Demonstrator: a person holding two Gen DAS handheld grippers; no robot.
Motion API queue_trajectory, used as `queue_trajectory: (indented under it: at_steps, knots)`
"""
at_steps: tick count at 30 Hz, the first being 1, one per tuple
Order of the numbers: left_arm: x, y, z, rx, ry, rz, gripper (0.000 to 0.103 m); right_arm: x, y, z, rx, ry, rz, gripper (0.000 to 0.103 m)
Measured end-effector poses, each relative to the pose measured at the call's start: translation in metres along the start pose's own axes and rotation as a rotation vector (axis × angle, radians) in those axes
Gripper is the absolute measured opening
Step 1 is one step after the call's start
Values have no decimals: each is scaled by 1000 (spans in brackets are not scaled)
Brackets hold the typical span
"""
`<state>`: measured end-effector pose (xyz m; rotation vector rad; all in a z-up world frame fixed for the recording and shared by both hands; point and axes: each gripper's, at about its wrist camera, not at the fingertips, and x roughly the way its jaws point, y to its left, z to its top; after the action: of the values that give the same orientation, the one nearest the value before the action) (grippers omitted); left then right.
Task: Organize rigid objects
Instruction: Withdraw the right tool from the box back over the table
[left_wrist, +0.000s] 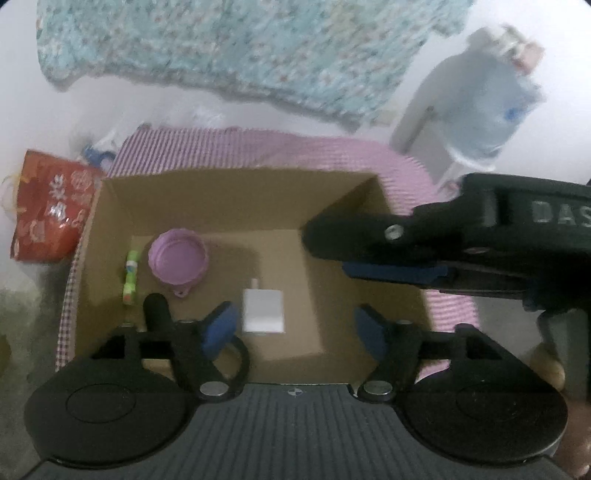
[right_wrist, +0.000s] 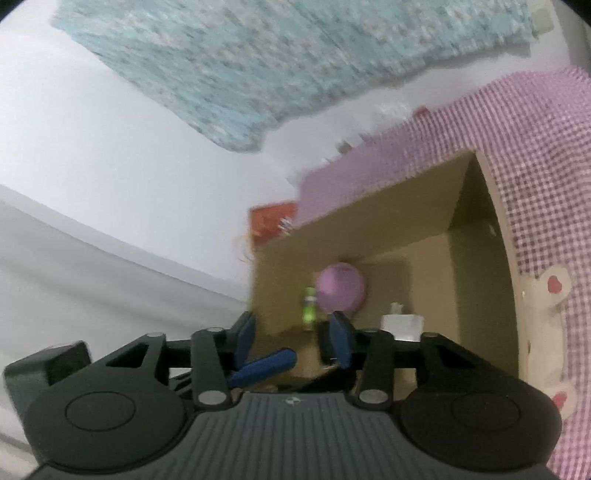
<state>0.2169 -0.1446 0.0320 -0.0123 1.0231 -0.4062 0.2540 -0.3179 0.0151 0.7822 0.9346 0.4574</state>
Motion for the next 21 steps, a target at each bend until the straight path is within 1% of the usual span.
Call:
queue_trajectory:
  at_steps: [2, 3, 4, 6, 11, 12, 14, 17, 21]
  knots:
    - [-20, -1, -12, 3, -34, -24, 94, -25, 9, -17, -9, -58, 20, 57]
    - [-31, 0, -21, 3, -56, -32, 98, -36, 13, -26, -13, -85, 24, 59]
    - [-40, 1, -27, 5, -75, -36, 102, -46, 16, -36, -15, -110, 28, 63]
    - [-54, 3, -44, 18, -107, -37, 103, -65, 20, -57, -14, -159, 24, 65]
    - [-74, 7, -83, 70, -106, -37, 103, -102, 20, -110, -19, -259, -39, 83]
    - [-76, 8, -90, 70, -108, -29, 103, -106, 19, -119, -21, -273, -62, 87]
    - [-80, 12, -106, 61, -123, -28, 103, -114, 18, -136, -45, -297, -124, 100]
    - [-82, 20, -124, 55, -106, -51, 103, -116, 20, -158, -96, -305, -237, 102]
    - [-73, 22, -143, 64, -64, -45, 103, -105, 26, -178, -147, -280, -409, 103]
